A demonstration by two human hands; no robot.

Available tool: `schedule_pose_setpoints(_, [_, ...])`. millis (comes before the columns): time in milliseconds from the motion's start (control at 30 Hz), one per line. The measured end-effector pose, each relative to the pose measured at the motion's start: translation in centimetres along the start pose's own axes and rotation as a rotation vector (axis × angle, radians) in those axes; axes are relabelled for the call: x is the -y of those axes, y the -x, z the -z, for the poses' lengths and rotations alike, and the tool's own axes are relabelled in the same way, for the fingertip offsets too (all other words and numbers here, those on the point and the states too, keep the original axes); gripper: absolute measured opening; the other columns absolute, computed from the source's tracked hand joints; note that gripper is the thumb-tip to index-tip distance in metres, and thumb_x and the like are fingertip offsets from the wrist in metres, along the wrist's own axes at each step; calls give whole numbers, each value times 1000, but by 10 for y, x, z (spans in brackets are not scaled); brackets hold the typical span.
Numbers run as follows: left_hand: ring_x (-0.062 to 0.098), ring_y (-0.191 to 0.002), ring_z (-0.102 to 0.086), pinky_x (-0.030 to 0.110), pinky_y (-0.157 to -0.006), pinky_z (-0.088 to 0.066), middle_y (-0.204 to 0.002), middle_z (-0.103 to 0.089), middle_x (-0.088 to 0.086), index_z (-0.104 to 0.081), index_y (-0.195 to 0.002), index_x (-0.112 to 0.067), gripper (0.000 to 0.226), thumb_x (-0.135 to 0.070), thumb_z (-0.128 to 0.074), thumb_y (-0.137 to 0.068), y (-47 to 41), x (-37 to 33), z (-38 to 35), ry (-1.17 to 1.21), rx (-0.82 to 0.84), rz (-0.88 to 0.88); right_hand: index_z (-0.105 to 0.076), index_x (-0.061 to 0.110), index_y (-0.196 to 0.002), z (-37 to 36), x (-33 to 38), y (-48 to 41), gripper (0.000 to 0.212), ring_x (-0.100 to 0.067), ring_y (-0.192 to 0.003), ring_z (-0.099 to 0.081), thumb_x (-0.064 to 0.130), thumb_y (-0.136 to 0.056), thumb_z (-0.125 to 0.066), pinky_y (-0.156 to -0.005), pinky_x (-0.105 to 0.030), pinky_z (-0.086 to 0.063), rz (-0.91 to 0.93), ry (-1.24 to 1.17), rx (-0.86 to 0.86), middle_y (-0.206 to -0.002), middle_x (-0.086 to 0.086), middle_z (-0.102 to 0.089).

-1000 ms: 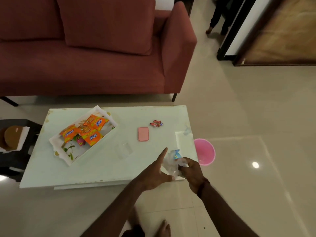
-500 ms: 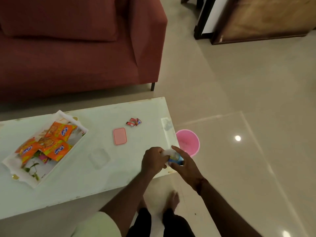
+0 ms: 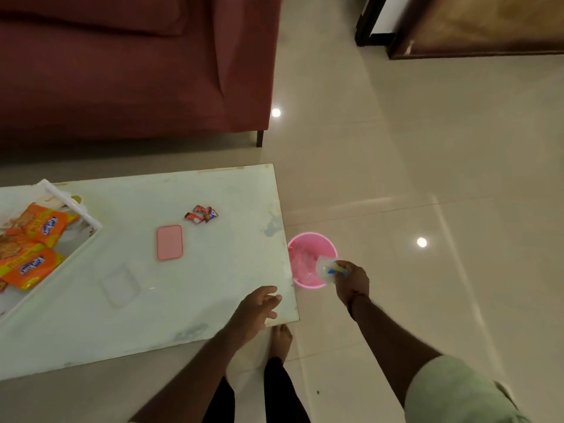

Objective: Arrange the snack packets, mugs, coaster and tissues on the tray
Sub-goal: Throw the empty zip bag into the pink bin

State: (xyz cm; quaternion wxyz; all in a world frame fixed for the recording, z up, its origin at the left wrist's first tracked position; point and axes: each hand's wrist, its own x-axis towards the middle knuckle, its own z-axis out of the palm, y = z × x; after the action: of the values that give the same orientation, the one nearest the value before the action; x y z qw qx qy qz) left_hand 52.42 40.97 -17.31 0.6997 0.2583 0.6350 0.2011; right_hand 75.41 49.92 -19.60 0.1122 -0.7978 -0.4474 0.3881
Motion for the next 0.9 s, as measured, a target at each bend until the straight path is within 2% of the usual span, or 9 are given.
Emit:
schedule_pose_setpoints(100, [10,-85,-72,25,-70,-50,-116,-65,-3,-57,-118,-31,23,-35,-57,-96,-9,17,-8,-32,-57,0,-69,8,-121,-10,-6,-37,42,-34,-111,-63,-3,-85,-51,-93,-33,-51,13,58,60,-123,-19,-67])
schedule_pose_setpoints(233, [10,-84,-71,21,-68,-48,-112,-66,-5,-61,-119,-27,24,-32,-57,-96,-15,36,-10,-72,-119,23,-67,12,-125,-28,-14,-71,43,-34,-116,-60,0,-87,-50,-97,-35,-50,-14,86,115,-128,-17,-64])
schedule_pose_setpoints(433, [17,-85,-71,28,-66,-45,-109,-68,-1,-63,-116,-25,21,-27,-57,-96,-19,56,2,-46,-197,83,-65,19,-128,-46,-25,-95,41,-34,-117,-59,7,-90,-55,-97,-35,-50,-63,95,182,-131,-15,-62])
schedule_pose_setpoints(600, [15,-84,-71,29,-64,-46,-108,-68,-1,-64,-114,-27,19,-27,-58,-96,-20,62,9,-24,-222,122,-49,25,-143,-52,-29,-108,50,-37,-112,-60,15,-95,-56,-93,-49,-54,-114,50,277,-136,-15,-55])
schedule_pose_setpoints(667, [15,-83,-71,27,-61,-44,-109,-68,-1,-64,-113,-28,18,-27,-58,-96,-21,61,8,-19,-227,121,-38,29,-150,-53,-31,-112,56,-34,-104,-57,18,-97,-53,-86,-42,-55,-133,68,342,-132,-14,-49])
schedule_pose_setpoints(733, [14,-83,-71,26,-60,-44,-110,-68,-1,-64,-114,-27,19,-27,-58,-96,-22,58,6,-14,-228,113,-35,28,-151,-54,-34,-115,57,-24,-93,-44,20,-97,-51,-70,-32,-47,-126,98,378,-121,-12,-46])
schedule_pose_setpoints(800, [12,-83,-71,25,-61,-45,-109,-68,-3,-64,-116,-26,21,-28,-58,-96,-24,54,2,-28,-228,104,-37,26,-151,-53,-37,-115,56,-22,-92,-41,19,-97,-52,-61,-25,-41,-118,107,381,-131,-14,-48])
schedule_pose_setpoints(867, [12,-83,-71,23,-61,-45,-109,-68,-5,-63,-116,-25,21,-29,-58,-96,-24,50,-2,-22,-230,97,-37,23,-150,-51,-36,-112,56,-26,-103,-52,19,-97,-53,-70,-32,-51,-96,132,372,-146,-18,-42])
schedule_pose_setpoints(900, [12,-84,-70,23,-61,-46,-109,-68,-5,-63,-116,-26,22,-30,-58,-96,-25,47,-4,-14,-226,94,-36,22,-151,-50,-36,-111,56,-31,-114,-54,20,-98,-54,-84,-39,-54,-81,156,375,-149,-18,-39])
